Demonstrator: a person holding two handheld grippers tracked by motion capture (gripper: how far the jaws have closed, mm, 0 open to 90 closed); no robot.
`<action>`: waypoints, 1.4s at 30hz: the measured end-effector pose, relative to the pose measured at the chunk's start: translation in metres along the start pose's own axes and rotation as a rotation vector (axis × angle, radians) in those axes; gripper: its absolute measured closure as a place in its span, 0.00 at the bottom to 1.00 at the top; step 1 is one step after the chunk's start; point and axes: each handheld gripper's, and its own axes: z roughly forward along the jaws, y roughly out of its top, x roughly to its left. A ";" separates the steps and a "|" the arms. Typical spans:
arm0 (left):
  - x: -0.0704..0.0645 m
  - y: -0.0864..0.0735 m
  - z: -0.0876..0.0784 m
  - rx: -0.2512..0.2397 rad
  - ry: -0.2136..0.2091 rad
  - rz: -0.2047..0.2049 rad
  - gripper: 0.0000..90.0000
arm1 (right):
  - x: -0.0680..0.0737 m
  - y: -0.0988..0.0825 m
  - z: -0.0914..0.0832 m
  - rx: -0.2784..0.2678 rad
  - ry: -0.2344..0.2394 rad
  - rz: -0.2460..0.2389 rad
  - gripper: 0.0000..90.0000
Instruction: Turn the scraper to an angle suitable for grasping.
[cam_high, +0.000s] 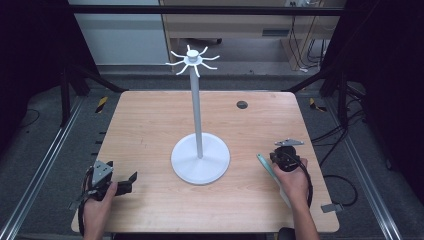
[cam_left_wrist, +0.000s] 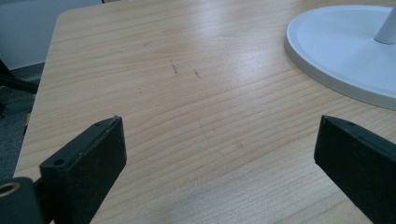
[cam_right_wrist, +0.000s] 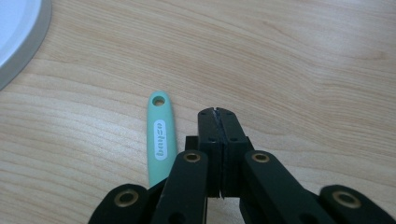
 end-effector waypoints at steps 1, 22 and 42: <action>0.000 0.000 0.000 0.001 0.001 0.000 0.02 | 0.000 0.000 0.000 0.000 0.000 0.000 1.00; 0.000 0.000 0.000 0.002 -0.002 0.002 0.02 | 0.006 0.000 0.009 0.046 0.050 -0.014 1.00; 0.000 0.000 0.001 0.001 -0.001 0.005 0.02 | 0.025 0.002 0.004 0.066 0.147 -0.066 1.00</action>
